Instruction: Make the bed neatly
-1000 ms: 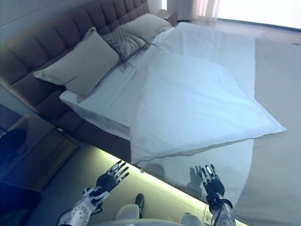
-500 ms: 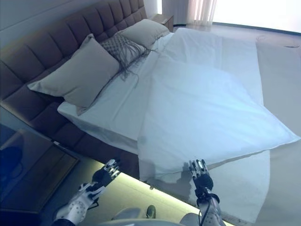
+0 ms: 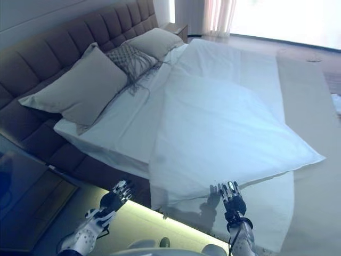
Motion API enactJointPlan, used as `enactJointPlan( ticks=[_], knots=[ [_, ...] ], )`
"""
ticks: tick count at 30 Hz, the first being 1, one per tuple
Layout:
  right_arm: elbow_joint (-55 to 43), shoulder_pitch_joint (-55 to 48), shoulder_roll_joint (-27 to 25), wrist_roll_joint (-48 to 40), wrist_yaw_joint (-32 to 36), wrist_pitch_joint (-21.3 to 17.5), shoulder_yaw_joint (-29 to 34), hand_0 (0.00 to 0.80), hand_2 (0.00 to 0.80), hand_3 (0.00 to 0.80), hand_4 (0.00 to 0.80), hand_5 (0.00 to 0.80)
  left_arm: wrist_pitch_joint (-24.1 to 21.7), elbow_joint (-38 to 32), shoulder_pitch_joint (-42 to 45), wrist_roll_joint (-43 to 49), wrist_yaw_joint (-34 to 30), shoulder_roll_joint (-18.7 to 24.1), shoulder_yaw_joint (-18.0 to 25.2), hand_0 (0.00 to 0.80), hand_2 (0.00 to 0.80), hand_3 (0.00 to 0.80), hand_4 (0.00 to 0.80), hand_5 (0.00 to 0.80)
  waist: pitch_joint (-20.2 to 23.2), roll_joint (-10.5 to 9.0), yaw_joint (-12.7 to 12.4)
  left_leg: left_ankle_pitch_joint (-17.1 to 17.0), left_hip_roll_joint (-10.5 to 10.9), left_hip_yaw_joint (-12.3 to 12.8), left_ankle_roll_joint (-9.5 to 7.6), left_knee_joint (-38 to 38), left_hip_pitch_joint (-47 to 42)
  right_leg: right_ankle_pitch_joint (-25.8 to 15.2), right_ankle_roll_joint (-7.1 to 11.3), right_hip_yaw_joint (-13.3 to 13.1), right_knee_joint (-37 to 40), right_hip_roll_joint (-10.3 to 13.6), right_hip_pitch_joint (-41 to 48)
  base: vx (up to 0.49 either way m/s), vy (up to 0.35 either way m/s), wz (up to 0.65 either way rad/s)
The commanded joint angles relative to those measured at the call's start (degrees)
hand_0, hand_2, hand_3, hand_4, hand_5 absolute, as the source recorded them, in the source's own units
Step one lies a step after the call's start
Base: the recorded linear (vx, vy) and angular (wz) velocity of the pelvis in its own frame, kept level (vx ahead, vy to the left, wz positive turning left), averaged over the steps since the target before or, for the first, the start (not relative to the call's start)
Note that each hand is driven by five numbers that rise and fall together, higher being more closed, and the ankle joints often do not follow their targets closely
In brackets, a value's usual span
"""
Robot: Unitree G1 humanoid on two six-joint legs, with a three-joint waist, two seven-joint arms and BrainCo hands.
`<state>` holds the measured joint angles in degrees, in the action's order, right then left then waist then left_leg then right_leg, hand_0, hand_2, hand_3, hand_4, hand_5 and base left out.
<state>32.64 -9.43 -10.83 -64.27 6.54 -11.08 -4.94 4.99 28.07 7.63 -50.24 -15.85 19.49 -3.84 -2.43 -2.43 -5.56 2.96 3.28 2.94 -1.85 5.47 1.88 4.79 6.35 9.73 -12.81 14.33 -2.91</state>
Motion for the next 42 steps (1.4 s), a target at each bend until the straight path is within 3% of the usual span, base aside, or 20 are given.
enactJointPlan(
  ticks=[1,4,9,12,14,16,18,19,20,22,25,29,31,32,33,35,38,39,40,42],
  knots=[
    [-0.8,0.9,-1.2,0.3,1.8,-0.7,3.1,0.000,0.000,0.000,0.000,0.000,-3.5,-3.4,-2.0,-0.5,-1.4,0.0,1.3,0.000,0.000,0.000,0.000,0.000,-0.1,1.84,0.9,-3.7,0.5,-3.9,0.31,-4.1,-0.7,-11.1,2.20,-2.6,2.6,-1.9,0.3,0.122,-0.228,0.11],
    [1.7,1.5,-2.4,0.4,3.0,2.1,3.5,0.000,0.000,0.000,0.000,0.000,-3.6,-4.0,-2.9,-0.6,-1.5,0.3,1.5,0.000,0.000,0.000,0.000,0.000,-0.3,1.18,1.7,-2.4,-1.2,-3.2,1.59,-4.0,-1.1,-11.1,2.90,-2.8,8.2,-2.8,-0.5,0.087,-0.272,0.26],
    [4.5,2.2,-2.9,-6.9,5.0,5.4,4.5,0.000,0.000,0.000,0.000,0.000,-2.7,-4.8,-3.6,0.4,-3.0,0.8,2.0,0.000,0.000,0.000,0.000,0.000,-1.9,0.27,1.9,-1.7,-5.6,0.6,3.85,0.7,1.5,-9.2,3.34,-1.3,8.9,-3.7,0.2,0.005,-0.225,0.08],
    [7.9,2.6,-3.8,-10.7,2.5,5.0,6.1,0.000,0.000,0.000,0.000,0.000,-1.6,-4.6,-4.0,1.1,-3.9,0.6,1.5,0.000,0.000,0.000,0.000,0.000,-3.1,0.03,2.0,-1.8,-10.7,4.3,6.75,6.3,3.6,-9.1,2.54,1.0,9.5,-3.7,1.7,0.027,-0.077,0.42],
    [11.5,3.3,-4.4,-13.4,1.7,5.1,8.0,0.000,0.000,0.000,0.000,0.000,-1.0,-4.5,-3.9,1.3,-3.6,0.7,0.8,0.000,0.000,0.000,0.000,0.000,-3.6,0.94,1.1,-4.4,-13.5,1.9,8.32,4.7,3.9,-8.7,2.59,1.6,9.5,-3.7,2.6,0.071,0.083,0.80],
    [15.9,4.9,-5.4,-14.2,2.0,5.2,9.5,0.000,0.000,0.000,0.000,0.000,-1.7,-3.3,-4.1,1.6,-3.7,0.8,-0.1,0.000,0.000,0.000,0.000,0.000,-3.8,1.98,-0.1,-6.3,-14.9,-1.5,9.25,0.8,3.9,-8.1,2.90,1.7,9.6,-3.2,3.3,0.073,0.168,0.50],
    [19.4,7.1,-6.5,-14.9,2.3,4.2,10.8,0.000,0.000,0.000,0.000,0.000,-1.9,-2.6,-5.2,2.1,-3.4,0.8,-1.4,0.000,0.000,0.000,0.000,0.000,-4.1,3.28,-0.8,-8.3,-15.6,-2.8,10.14,-2.5,4.5,-7.1,3.33,2.1,9.3,-2.3,3.6,0.015,0.262,0.11],
    [21.1,8.1,-7.2,-15.6,2.5,3.2,12.0,0.000,0.000,0.000,0.000,0.000,-1.9,-2.1,-6.4,2.2,-3.4,0.9,-2.3,0.000,0.000,0.000,0.000,0.000,-4.4,3.92,-0.8,-8.9,-15.6,-1.6,10.31,-2.8,5.5,-6.5,3.66,3.1,8.7,-1.1,3.4,-0.044,0.325,0.07],
    [22.5,9.0,-7.9,-16.8,2.6,2.8,13.1,0.000,0.000,0.000,0.000,0.000,-1.4,-1.5,-7.5,1.8,-3.5,1.0,-3.0,0.000,0.000,0.000,0.000,0.000,-4.6,4.25,-0.7,-8.8,-15.0,-0.9,10.22,-2.2,6.5,-6.1,4.00,3.7,7.9,0.0,3.2,-0.060,0.331,0.11],
    [24.0,10.9,-10.0,-20.3,3.2,3.6,15.7,0.000,0.000,0.000,0.000,0.000,-1.7,-0.1,-9.4,1.4,-2.8,1.2,-4.5,0.000,0.000,0.000,0.000,0.000,-5.9,4.67,-0.8,-7.3,-11.8,-2.4,9.89,2.2,10.1,-5.3,4.92,2.3,5.1,3.2,2.1,-0.027,0.320,0.16],
    [23.3,9.9,-10.3,-19.8,1.4,4.6,18.2,0.000,0.000,0.000,0.000,0.000,-0.7,-0.5,-7.6,0.2,-3.1,1.9,-3.4,0.000,0.000,0.000,0.000,0.000,-6.4,4.34,-1.3,-4.4,-8.0,-2.9,8.01,7.4,11.2,-5.9,4.87,1.8,2.5,6.7,2.6,0.150,0.186,0.01],
    [25.4,8.4,-9.6,-20.0,2.6,6.8,23.0,0.000,0.000,0.000,0.000,0.000,-1.0,-1.3,-3.1,0.6,-5.7,4.1,-1.1,0.000,0.000,0.000,0.000,0.000,-7.5,4.13,-0.8,-1.4,-6.3,-1.8,5.69,8.4,7.2,-9.8,4.77,1.7,-3.5,9.2,-2.1,0.272,0.058,-0.33],
    [27.4,9.5,-11.0,-19.9,2.9,7.9,24.0,0.000,0.000,0.000,0.000,0.000,-1.2,-1.9,-3.2,0.1,-5.8,5.0,-1.3,0.000,0.000,0.000,0.000,0.000,-8.3,3.81,-0.7,-0.5,-6.6,-1.4,6.04,9.1,6.9,-11.5,5.32,1.5,-1.3,9.5,-3.3,0.010,-0.200,-0.39],
    [30.4,13.5,-14.2,-20.8,3.3,9.6,24.7,0.000,0.000,0.000,0.000,0.000,-2.8,-2.7,-5.4,-2.0,-5.6,6.9,-2.3,0.000,0.000,0.000,0.000,0.000,-10.6,3.47,-0.3,0.6,-7.4,-1.0,6.52,10.0,8.3,-14.9,6.63,0.9,2.1,9.7,-7.0,-0.264,-0.319,-0.31],
    [31.6,15.9,-16.1,-22.1,3.6,10.1,24.2,0.000,0.000,0.000,0.000,0.000,-4.1,-2.9,-7.3,-3.4,-5.5,7.8,-3.2,0.000,0.000,0.000,0.000,0.000,-11.9,3.57,0.0,0.8,-8.4,-1.0,6.70,10.4,10.0,-15.7,6.99,0.0,3.9,9.3,-8.5,-0.375,-0.388,-0.23],
    [33.4,19.0,-17.8,-25.2,4.8,9.8,23.0,0.000,0.000,0.000,0.000,0.000,-5.9,-2.8,-11.4,-6.4,-4.3,9.0,-5.2,0.000,0.000,0.000,0.000,0.000,-14.0,4.01,0.7,0.5,-9.9,-1.5,6.83,12.0,14.3,-15.0,6.96,-1.9,4.8,7.5,-11.2,-0.297,-0.312,0.19],
    [32.4,19.4,-16.2,-29.5,7.4,8.2,21.0,0.000,0.000,0.000,0.000,0.000,-7.7,-1.6,-16.9,-7.4,-2.2,8.8,-6.2,0.000,0.000,0.000,0.000,0.000,-15.8,3.84,2.1,-0.9,-14.1,-0.9,8.86,15.4,19.4,-13.2,6.40,-0.1,2.5,5.9,-13.9,-0.178,-0.287,0.38],
    [31.9,19.1,-15.8,-30.6,7.9,8.2,20.7,0.000,0.000,0.000,0.000,0.000,-8.5,-1.6,-17.4,-8.1,-1.9,8.4,-6.5,0.000,0.000,0.000,0.000,0.000,-16.4,3.49,2.5,-0.7,-15.3,-1.8,9.82,17.6,20.4,-12.6,6.21,0.4,1.5,5.6,-14.6,0.019,-0.195,0.16],
    [31.4,18.9,-15.6,-31.4,8.0,8.5,20.9,0.000,0.000,0.000,0.000,0.000,-8.2,-2.5,-16.5,-8.8,-1.5,8.1,-6.0,0.000,0.000,0.000,0.000,0.000,-17.1,3.52,2.3,0.1,-16.1,-4.4,10.87,21.8,21.5,-11.4,5.83,0.1,0.1,4.9,-14.9,0.098,-0.146,0.01],
    [29.7,18.5,-15.9,-31.2,7.0,8.9,21.4,0.000,0.000,0.000,0.000,0.000,-8.8,-3.4,-13.4,-8.2,-1.9,7.5,-4.8,0.000,0.000,0.000,0.000,0.000,-17.9,4.18,1.7,-2.5,-17.3,-6.8,11.79,20.6,22.3,-10.6,5.36,0.4,-0.9,4.0,-14.7,0.140,-0.021,-0.07]
  ],
)
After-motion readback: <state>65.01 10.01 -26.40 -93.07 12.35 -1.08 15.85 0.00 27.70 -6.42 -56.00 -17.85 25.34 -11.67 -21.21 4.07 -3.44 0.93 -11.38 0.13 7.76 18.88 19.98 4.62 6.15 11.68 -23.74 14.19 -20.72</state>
